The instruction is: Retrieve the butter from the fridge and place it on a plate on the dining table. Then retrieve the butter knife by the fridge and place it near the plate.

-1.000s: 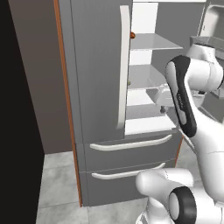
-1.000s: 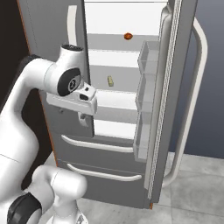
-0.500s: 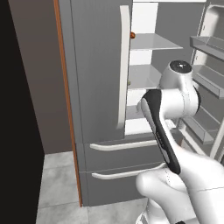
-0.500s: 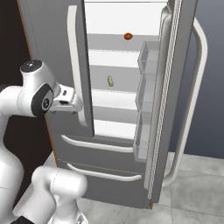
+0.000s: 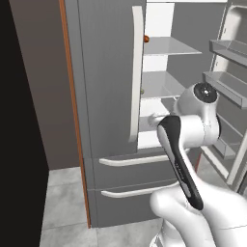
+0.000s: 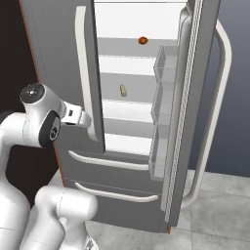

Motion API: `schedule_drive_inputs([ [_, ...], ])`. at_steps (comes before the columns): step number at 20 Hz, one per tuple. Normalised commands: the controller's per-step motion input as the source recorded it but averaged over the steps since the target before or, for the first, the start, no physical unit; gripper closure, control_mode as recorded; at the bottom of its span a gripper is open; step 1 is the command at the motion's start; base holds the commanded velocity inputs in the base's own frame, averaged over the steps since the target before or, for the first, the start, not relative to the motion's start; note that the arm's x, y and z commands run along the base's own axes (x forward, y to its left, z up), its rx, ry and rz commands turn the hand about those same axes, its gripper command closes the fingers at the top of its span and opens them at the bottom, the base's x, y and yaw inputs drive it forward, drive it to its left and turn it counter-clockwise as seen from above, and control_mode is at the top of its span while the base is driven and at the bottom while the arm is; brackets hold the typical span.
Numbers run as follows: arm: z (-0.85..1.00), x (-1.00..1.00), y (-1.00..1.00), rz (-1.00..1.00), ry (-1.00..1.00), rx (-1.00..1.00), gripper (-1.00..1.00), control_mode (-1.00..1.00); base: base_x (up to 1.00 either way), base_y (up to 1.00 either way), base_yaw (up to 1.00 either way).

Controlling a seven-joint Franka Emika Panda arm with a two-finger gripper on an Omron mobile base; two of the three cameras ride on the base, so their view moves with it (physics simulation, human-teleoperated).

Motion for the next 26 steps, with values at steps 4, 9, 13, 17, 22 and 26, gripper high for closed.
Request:
schedule_drive_inputs([
  [4,0.22,0.43,0.01,-0.01,-0.10,0.00,-1.00,-1.00,0.00,0.00,0.00],
  [9,0.31,0.46,0.02,-0.06,-0.02,0.00,-1.00,-1.00,0.00,0.00,0.00],
  [13,0.31,0.38,0.20,-0.09,0.00,0.00,-1.00,-1.00,0.00,0.00,0.00],
  [17,0.21,0.37,0.29,-0.11,-0.03,0.00,-1.00,-1.00,0.00,0.00,0.00],
  [22,0.08,0.44,0.30,-0.07,-0.05,0.00,-1.00,-1.00,0.00,0.00,0.00],
  [26,0.00,0.52,0.00,0.00,0.00,0.03,-1.00,-1.00,0.00,0.00,0.00],
])
